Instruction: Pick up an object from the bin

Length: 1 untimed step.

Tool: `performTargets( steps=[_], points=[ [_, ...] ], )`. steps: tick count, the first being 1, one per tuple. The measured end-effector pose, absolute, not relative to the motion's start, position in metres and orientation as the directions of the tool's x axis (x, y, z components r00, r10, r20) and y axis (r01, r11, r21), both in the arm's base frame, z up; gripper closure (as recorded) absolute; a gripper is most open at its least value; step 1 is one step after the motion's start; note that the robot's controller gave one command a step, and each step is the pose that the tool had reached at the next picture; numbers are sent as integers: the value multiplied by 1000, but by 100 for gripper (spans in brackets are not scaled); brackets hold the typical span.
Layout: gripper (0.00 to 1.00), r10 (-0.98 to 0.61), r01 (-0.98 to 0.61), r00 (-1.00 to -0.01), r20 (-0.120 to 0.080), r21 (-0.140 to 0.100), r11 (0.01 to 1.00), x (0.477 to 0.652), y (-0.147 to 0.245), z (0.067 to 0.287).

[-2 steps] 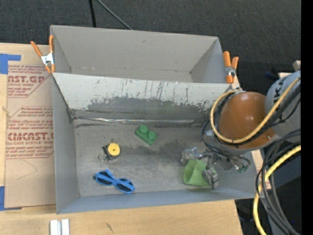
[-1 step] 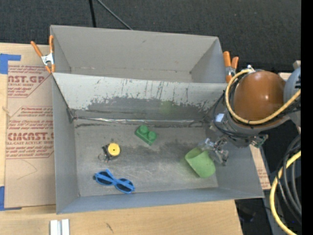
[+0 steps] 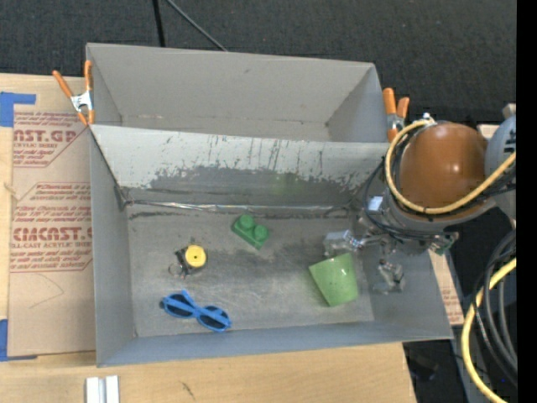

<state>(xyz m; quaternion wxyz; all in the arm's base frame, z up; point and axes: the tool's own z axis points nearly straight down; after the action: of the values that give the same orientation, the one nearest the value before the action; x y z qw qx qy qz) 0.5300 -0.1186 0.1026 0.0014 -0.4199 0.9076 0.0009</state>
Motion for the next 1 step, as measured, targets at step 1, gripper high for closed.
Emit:
performTargets(
  steps=[1],
  points=[
    [0,-901,-901,-434,-3,1,434,523,-72,79]
  ],
)
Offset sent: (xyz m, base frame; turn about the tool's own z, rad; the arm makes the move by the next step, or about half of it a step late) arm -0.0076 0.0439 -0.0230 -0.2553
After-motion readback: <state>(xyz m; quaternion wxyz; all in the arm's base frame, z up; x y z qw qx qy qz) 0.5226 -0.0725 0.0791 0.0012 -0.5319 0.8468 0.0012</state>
